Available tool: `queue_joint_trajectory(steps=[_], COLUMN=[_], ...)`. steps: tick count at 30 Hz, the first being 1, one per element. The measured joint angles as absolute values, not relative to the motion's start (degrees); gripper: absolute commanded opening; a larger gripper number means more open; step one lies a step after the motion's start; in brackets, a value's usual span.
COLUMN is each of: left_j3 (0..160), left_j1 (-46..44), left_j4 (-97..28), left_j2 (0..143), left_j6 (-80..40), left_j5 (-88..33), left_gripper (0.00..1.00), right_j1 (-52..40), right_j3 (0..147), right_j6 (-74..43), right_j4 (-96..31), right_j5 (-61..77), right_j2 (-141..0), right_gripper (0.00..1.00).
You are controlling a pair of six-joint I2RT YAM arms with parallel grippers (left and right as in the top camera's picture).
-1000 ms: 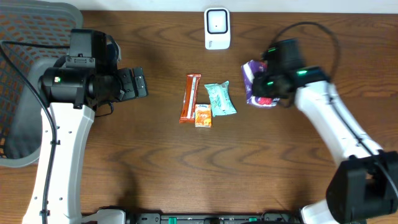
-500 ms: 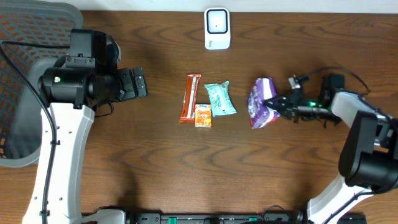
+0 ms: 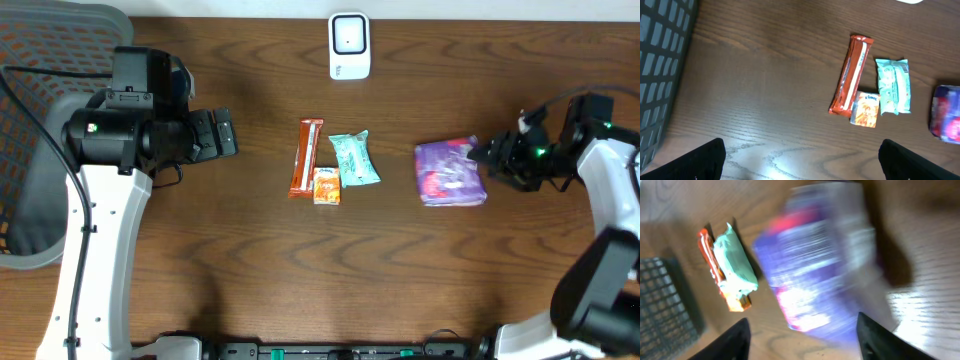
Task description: Scan the item barcode
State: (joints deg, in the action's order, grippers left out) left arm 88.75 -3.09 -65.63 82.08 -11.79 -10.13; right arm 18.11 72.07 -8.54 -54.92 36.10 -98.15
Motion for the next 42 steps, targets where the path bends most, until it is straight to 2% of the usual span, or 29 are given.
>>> queue_joint_trajectory(steps=[4, 9, 11, 27, 32, 39, 42], left_j3=[88.8, 88.8, 88.8, 88.8, 88.8, 88.8, 88.8], left_j1=[-3.1, -3.1, -3.1, -3.1, -3.1, -3.1, -3.1], left_j4=[-65.6, -65.6, -65.6, -65.6, -65.6, -65.6, -65.6], left_j2=[82.1, 82.1, 82.1, 82.1, 82.1, 82.1, 82.1], left_j6=[-11.8, -11.8, -11.8, -11.8, -11.8, -11.8, -11.8], left_j5=[-10.1, -10.1, -10.1, -10.1, -10.1, -10.1, -10.1], left_gripper=[0.98, 0.98, 0.98, 0.98, 0.98, 0.98, 0.98], right_j1=[15.9, 13.0, 11.2, -19.2, -22.9, -23.2, -23.2], right_j3=[72.8, 72.3, 71.5, 68.8, 68.8, 68.7, 68.7], right_j6=[-8.5, -8.5, -8.9, -27.7, -29.8, -31.2, -31.2], right_j4=[-56.0, -57.3, -57.0, -49.6, -47.4, -47.0, -45.8], right_j5=[31.8, 27.3, 25.6, -16.6, -24.8, -29.1, -30.4], right_j2=[-93.9, -93.4, -93.4, -97.6, -103.2, -109.6, -111.3], right_gripper=[0.79, 0.71, 0.72, 0.70, 0.69, 0.66, 0.56])
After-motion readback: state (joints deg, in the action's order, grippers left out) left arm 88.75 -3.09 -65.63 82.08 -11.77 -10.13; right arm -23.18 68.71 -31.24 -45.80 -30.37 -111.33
